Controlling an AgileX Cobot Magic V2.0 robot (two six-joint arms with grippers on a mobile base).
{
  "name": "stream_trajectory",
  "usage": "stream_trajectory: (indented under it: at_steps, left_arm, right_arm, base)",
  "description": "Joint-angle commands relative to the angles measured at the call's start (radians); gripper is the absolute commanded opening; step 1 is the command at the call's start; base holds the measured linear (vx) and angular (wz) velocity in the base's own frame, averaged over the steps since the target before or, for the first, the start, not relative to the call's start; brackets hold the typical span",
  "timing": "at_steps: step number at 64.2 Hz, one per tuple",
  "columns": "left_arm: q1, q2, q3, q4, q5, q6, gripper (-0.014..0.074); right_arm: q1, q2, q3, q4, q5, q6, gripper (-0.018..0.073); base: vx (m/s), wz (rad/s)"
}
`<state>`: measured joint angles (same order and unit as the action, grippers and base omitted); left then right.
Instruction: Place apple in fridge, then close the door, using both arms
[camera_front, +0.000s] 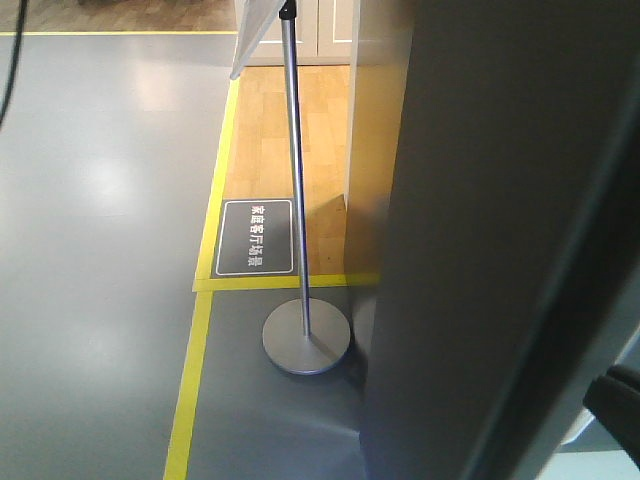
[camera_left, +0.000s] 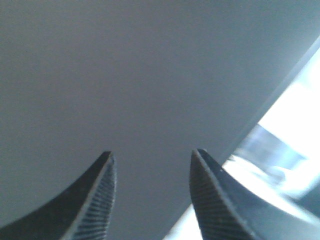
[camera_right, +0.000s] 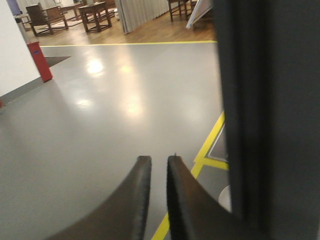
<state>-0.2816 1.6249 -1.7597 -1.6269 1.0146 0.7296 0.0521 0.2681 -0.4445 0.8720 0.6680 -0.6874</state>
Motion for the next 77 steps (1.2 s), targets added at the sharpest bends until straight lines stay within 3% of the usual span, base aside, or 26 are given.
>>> stream_trajectory:
  at_steps: [1,14,21,33,51,77]
  left_arm:
    - [0.032,-0.045,-0.03,-0.015,-0.065,0.024,0.0342]
    - [0.079,-0.045,-0.03,0.075,-0.135,0.024,0.0342]
    - [0.092,-0.045,-0.03,0.119,-0.164,0.024,0.0342]
    - [0.096,-0.045,-0.03,0.208,-0.21,0.024,0.0342]
    - [0.096,-0.045,-0.03,0.316,-0.247,0.02,0.0342]
    - [0.096,-0.045,-0.03,0.325,-0.285,0.02,0.0342]
  right_arm:
    - [-0.002,0.035,-0.032,0.06,-0.113,-0.044,0.0245]
    - [-0.002,0.142,-0.036,0.144,-0.321,-0.192,0.0518]
    - [-0.002,0.24,-0.077,0.199,-0.422,-0.33,0.0571]
    - [-0.002,0.437,-0.203,0.275,-0.559,-0.469,0.0559]
    - [-0.002,0.695,-0.392,0.301,-0.668,-0.474,0.0547]
    - [-0.002,0.949,-0.543,0.32,-0.83,-0.473,0.0547]
  base:
    - [0.0,0.0]
    - [0.0,0.0]
    - [0.0,0.0]
    - [0.0,0.0]
    - [0.0,0.0]
    - [0.0,0.0]
